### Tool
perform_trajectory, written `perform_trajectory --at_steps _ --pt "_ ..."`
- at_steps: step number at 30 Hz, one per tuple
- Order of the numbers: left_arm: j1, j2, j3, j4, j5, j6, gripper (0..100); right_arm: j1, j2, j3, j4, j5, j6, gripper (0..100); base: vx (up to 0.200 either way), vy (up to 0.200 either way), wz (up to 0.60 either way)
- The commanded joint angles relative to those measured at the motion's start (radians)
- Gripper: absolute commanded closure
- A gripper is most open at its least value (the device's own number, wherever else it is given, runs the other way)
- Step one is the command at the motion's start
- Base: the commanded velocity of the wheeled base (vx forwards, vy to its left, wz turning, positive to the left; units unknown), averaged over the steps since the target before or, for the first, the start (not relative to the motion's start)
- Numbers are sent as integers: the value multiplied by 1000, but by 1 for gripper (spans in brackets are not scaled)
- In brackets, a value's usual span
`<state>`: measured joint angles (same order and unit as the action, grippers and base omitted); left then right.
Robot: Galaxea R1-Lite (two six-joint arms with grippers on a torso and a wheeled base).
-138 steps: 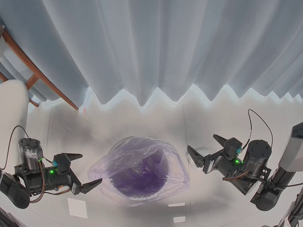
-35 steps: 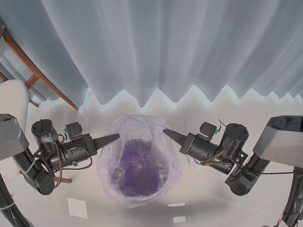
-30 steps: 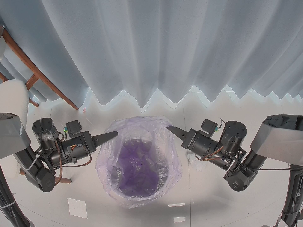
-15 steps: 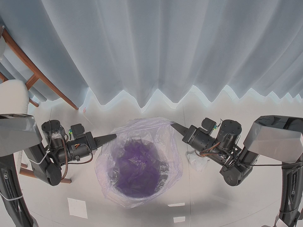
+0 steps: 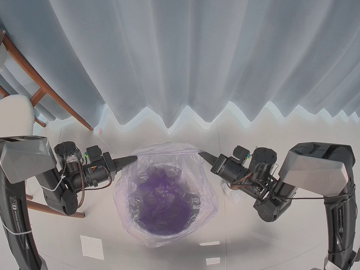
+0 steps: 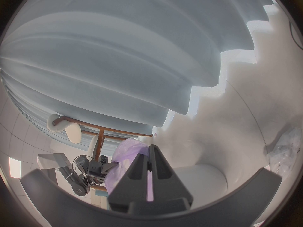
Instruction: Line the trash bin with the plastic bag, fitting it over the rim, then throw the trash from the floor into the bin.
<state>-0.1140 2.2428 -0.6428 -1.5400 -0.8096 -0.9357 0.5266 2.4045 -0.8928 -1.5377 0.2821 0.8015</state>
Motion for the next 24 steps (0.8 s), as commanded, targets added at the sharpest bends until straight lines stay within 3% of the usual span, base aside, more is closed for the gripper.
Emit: perform_trajectory --at_steps 1,11,24 --pt "8 49 -40 0 4 -2 100 0 44 -37 14 -17 -1 100 0 0 0" --pt "13 116 -117 0 6 -66 100 1 97 -109 48 -21 -2 100 0 0 0" --pt "19 205 -156 0 7 -67 100 0 151 -123 57 -21 -7 100 0 0 0"
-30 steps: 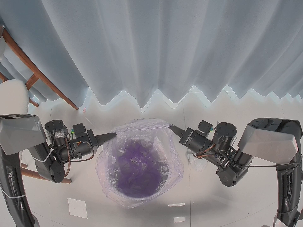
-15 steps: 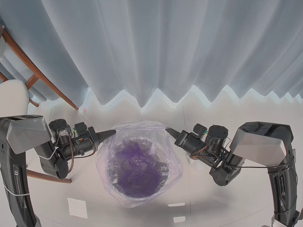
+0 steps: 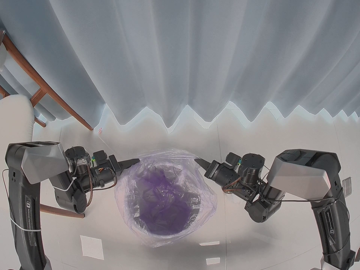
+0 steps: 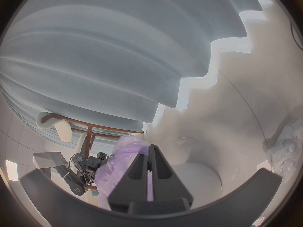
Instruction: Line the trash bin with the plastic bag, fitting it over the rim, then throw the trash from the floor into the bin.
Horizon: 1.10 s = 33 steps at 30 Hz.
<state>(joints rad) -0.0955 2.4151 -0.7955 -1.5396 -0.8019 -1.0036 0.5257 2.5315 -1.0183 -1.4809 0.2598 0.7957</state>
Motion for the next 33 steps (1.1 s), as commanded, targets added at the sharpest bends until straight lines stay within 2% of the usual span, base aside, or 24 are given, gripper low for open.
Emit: perform_trajectory --at_steps 1,12,25,30,31,33 --pt "2 38 -5 -1 0 -1 100 0 27 3 1 1 -1 100 0 0 0" --pt "8 67 -4 -1 -2 -12 100 -3 76 3 -10 1 -1 100 0 0 0" --pt "60 73 -28 -1 -8 -104 100 -9 98 4 -30 1 -1 100 0 0 0" --pt "62 87 -28 -2 -8 -109 100 -10 98 10 -55 1 -1 100 0 0 0" --pt "57 93 -28 -2 -6 -105 100 -9 96 30 -55 1 -1 0 0 0 0" --pt "54 101 -27 -2 -3 -102 100 -9 93 50 -61 1 -1 0 0 0 0"
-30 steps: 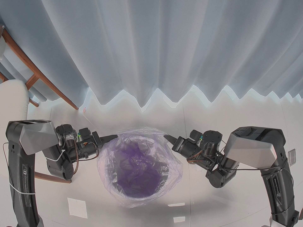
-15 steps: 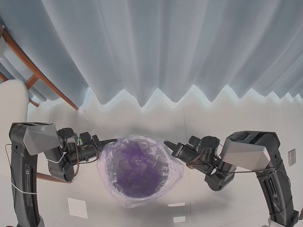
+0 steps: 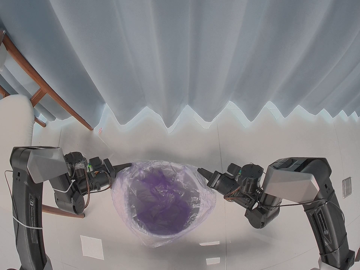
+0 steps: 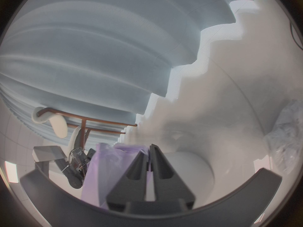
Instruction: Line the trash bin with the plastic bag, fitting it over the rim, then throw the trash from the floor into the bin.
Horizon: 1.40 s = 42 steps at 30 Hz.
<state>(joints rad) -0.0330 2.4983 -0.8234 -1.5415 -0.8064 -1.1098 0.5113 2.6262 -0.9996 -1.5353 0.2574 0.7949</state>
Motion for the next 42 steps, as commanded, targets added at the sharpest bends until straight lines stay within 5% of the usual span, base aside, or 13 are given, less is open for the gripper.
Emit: perform_trajectory --at_steps 1,13,19,25,29,33,37,38,42 --pt "-10 19 1 0 4 8 0 6 -5 36 -14 3 3 0 0 0 0" --pt "8 -6 30 -5 0 -87 0 -33 -233 226 -35 0 213 0 0 0 0" --pt "24 -44 70 -5 0 -91 0 -33 -357 400 -35 -6 191 0 0 0 0" --pt "25 -130 135 -5 -4 -93 0 -46 -379 487 -35 -12 32 0 0 0 0" --pt "19 -171 152 -5 -4 -84 0 -46 -379 492 -35 -12 29 0 0 0 0" --pt "22 -228 168 -5 -4 -48 0 -46 -370 495 -35 -12 26 0 0 0 0" --pt "31 -243 198 -5 1 93 0 -46 -364 499 -35 -10 26 0 0 0 0" --pt "24 -257 271 -5 -5 192 0 -46 -365 496 -35 -10 24 0 0 0 0" --pt "-35 -253 398 -3 -7 326 0 -46 -364 486 -35 -10 26 0 0 0 0"
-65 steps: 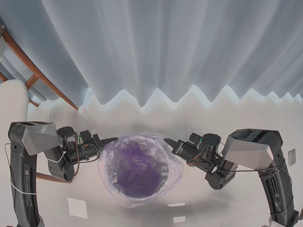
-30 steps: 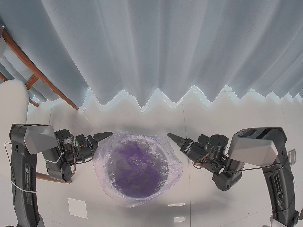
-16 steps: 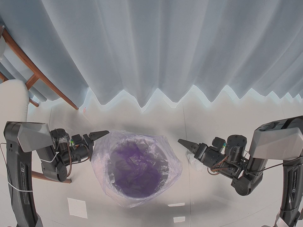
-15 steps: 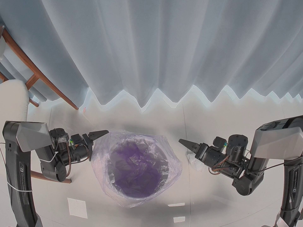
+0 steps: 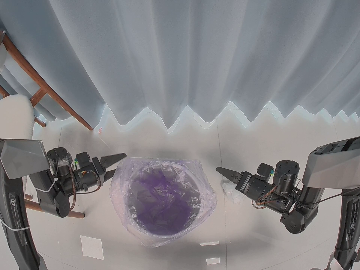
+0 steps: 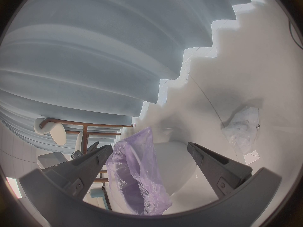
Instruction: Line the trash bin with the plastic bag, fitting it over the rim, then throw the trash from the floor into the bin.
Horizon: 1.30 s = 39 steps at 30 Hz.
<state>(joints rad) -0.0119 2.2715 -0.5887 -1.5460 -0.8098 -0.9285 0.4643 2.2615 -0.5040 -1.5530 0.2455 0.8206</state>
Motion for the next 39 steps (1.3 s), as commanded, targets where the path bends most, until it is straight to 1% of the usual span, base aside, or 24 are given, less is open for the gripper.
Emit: perform_trajectory --at_steps 1,2,5,9,15,20,21,32,36,39 --pt "-60 -24 171 1 -3 152 0 1 1 -10 -18 1 0 0 0 0 0" --pt "-68 -13 222 1 0 201 0 1 13 -11 -18 1 5 0 0 0 0" --pt "-66 -18 271 0 -3 226 0 1 38 -16 -18 1 -3 0 0 0 0" --pt "-69 -20 294 0 -2 235 0 5 43 -13 -18 0 0 0 0 0 0" --pt "-20 -26 303 0 -3 235 0 8 50 -18 -18 1 0 0 0 0 0" --pt "-8 -58 320 0 -3 234 0 8 52 -19 -18 1 0 0 0 0 0" --pt "-8 -58 320 1 -2 234 100 8 52 -19 -18 0 0 0 0 0 0" --pt "-6 -36 328 1 -2 243 100 8 58 -11 -18 0 0 0 0 0 0" --pt "12 -29 325 1 -2 243 100 8 39 2 -18 0 2 0 0 0 0" --pt "23 -23 329 1 -2 243 100 17 20 44 -18 8 5 0 0 0 0"
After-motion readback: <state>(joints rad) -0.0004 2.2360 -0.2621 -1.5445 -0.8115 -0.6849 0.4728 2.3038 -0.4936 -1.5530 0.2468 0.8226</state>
